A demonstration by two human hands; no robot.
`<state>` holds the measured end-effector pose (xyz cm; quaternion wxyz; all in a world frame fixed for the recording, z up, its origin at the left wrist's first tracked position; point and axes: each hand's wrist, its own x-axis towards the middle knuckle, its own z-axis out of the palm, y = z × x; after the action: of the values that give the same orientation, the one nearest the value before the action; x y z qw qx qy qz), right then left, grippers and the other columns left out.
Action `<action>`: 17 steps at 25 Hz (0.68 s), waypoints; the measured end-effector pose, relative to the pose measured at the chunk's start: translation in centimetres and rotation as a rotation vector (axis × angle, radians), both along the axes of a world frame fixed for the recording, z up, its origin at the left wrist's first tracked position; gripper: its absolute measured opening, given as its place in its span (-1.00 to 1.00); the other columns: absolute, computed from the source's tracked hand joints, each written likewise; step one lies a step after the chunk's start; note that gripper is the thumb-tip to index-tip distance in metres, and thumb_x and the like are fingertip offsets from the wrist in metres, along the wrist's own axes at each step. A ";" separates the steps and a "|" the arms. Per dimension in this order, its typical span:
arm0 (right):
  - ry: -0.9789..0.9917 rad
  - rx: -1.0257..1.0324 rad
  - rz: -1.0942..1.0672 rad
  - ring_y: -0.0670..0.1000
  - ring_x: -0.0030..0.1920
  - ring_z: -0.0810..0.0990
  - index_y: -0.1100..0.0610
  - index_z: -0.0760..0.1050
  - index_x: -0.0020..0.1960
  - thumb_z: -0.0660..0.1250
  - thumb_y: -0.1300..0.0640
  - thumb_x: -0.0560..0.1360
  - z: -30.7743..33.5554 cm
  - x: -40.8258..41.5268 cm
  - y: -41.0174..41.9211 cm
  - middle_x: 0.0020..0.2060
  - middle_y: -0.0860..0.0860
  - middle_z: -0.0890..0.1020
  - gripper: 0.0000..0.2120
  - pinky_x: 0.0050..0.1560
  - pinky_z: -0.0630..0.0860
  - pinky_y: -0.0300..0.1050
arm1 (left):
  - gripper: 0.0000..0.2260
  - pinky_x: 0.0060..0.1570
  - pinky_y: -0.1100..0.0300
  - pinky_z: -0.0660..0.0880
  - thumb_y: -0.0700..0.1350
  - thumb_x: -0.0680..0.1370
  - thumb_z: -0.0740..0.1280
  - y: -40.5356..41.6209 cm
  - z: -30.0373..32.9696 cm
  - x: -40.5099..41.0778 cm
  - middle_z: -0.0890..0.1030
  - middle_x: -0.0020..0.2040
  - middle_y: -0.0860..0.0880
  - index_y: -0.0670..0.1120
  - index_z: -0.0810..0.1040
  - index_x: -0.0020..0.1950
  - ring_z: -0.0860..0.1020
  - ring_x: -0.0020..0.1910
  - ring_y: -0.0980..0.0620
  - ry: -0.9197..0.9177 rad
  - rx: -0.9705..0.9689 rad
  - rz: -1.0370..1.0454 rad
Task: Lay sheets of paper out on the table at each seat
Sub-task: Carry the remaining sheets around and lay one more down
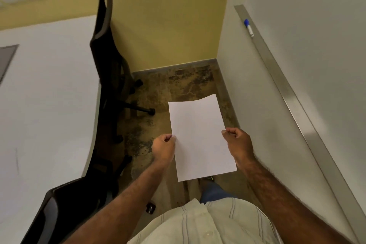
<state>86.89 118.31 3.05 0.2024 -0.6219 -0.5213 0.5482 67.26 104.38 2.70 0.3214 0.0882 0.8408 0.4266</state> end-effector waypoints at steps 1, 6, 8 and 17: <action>0.001 -0.009 0.041 0.05 0.02 0.70 0.04 0.66 0.09 0.45 0.06 0.63 0.0 -1.4 1.3 -0.05 -0.03 0.73 -0.93 0.02 0.65 -0.06 | -0.85 -0.26 0.21 0.56 -0.07 0.65 0.35 0.6 0.3 -0.9 0.68 -0.10 0.08 0.07 0.62 -0.11 0.66 -0.10 0.05 0.006 -0.010 0.039; -0.004 -0.028 0.257 0.04 0.05 0.72 0.07 0.66 0.20 0.43 0.00 0.65 0.9 -8.7 6.6 0.03 -0.03 0.74 -0.81 0.07 0.72 0.02 | -0.88 -0.17 0.20 0.57 -0.09 0.67 0.34 2.1 0.8 -5.3 0.67 -0.04 0.05 0.06 0.62 -0.04 0.64 -0.05 0.03 0.022 -0.008 0.225; -0.013 -0.018 0.315 -0.03 0.00 0.69 0.01 0.65 0.13 0.43 -0.01 0.65 1.1 -11.5 8.1 -0.04 -0.11 0.71 -0.88 -0.12 0.63 -0.18 | -0.89 -0.15 0.19 0.56 -0.09 0.67 0.34 2.1 0.4 -6.8 0.68 -0.02 0.03 0.02 0.64 -0.01 0.65 -0.03 0.01 -0.001 -0.003 0.303; -0.091 -0.035 0.570 0.02 -0.04 0.72 -0.02 0.63 0.11 0.40 -0.06 0.66 0.9 -24.5 10.6 -0.03 -0.08 0.73 -0.86 -0.22 0.58 -0.15 | -0.89 -0.10 0.15 0.60 -0.04 0.67 0.34 1.6 -1.9 -15.2 0.67 0.01 0.04 0.01 0.66 0.03 0.65 0.00 -0.01 -0.093 0.024 0.554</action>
<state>62.40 128.94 3.96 0.0056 -0.4778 -0.6740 0.5634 52.07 105.93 0.80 0.2297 -0.1609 0.8121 0.5117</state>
